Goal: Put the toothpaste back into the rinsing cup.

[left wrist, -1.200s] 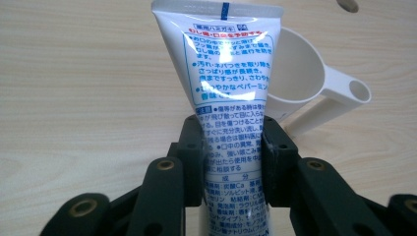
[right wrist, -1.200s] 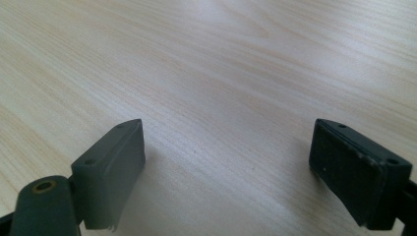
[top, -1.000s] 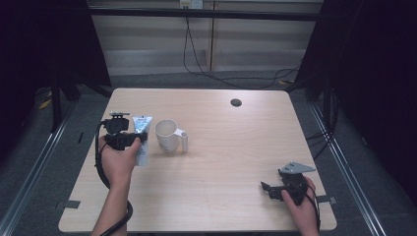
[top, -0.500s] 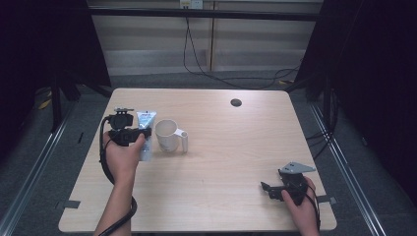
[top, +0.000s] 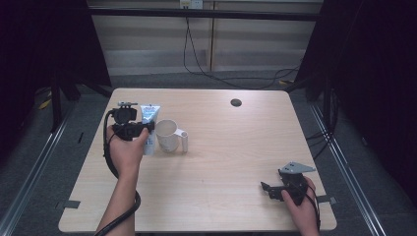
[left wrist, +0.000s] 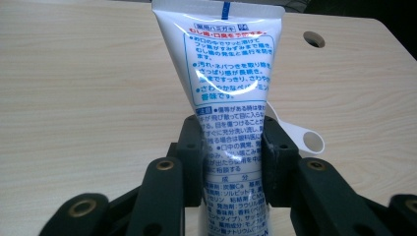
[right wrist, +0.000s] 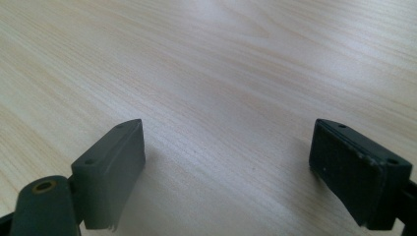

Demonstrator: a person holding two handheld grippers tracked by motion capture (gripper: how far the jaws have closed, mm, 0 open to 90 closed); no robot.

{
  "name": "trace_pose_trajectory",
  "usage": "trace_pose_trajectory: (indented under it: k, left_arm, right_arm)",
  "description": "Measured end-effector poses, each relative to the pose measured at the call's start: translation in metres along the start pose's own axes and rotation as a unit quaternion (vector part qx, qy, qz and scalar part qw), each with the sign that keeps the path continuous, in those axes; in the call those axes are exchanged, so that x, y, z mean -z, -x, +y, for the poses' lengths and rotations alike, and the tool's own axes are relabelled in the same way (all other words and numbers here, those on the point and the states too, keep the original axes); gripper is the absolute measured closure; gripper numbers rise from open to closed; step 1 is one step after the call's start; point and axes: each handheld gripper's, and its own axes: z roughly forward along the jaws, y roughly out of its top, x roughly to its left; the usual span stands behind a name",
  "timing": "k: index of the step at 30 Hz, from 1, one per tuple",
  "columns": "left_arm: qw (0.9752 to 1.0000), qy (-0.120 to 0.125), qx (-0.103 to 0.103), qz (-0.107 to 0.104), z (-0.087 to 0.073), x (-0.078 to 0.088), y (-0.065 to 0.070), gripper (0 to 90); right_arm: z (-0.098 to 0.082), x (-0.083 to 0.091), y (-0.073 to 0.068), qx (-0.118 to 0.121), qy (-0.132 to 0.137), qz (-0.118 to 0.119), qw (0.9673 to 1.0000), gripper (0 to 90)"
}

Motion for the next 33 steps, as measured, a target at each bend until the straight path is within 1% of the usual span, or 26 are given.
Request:
trace_pose_trajectory:
  k: [6,8,11,12,17,19,21,22,33]
  left_arm:
    - [1.0,0.004,-0.005,-0.002,0.006,-0.002,0.004,67.6]
    - [0.9999,0.002,-0.012,-0.002,0.008,-0.003,0.005,67.7]
    - [0.9999,0.009,-0.01,-0.005,0.012,-0.004,0.009,67.6]
    - [0.9998,0.011,-0.015,-0.007,0.015,-0.005,0.011,67.6]
    - [0.9997,0.018,-0.015,-0.011,0.017,-0.007,0.014,67.6]
    - [0.9994,0.028,-0.013,-0.012,0.018,-0.009,0.016,67.6]
    - [0.9993,0.032,-0.012,-0.015,0.019,-0.011,0.017,67.6]
    - [0.9992,0.033,-0.016,-0.013,0.02,-0.012,0.018,67.6]
    - [0.9988,0.041,-0.02,-0.015,0.029,-0.018,0.021,67.6]
  right_arm:
    - [0.0,0.0,0.0,-0.001,0.001,0.0,1.0,13.2]
    - [0.0,0.0,0.0,-0.001,0.001,0.0,1.0,13.3]
    - [0.0,0.0,0.0,-0.001,0.001,0.0,1.0,13.3]
    - [0.0,0.0,0.0,-0.001,0.001,0.0,1.0,13.3]
    - [0.0,0.0,0.0,-0.002,0.0,0.0,1.0,13.2]
    - [0.0,0.0,-0.001,-0.003,-0.001,0.0,1.0,13.3]
    - [0.0,0.0,-0.001,-0.003,-0.001,0.0,1.0,13.3]
    - [0.0,0.0,-0.001,-0.003,-0.001,0.0,1.0,13.3]
    - [0.0,0.0,-0.001,-0.003,0.0,0.0,1.0,13.3]
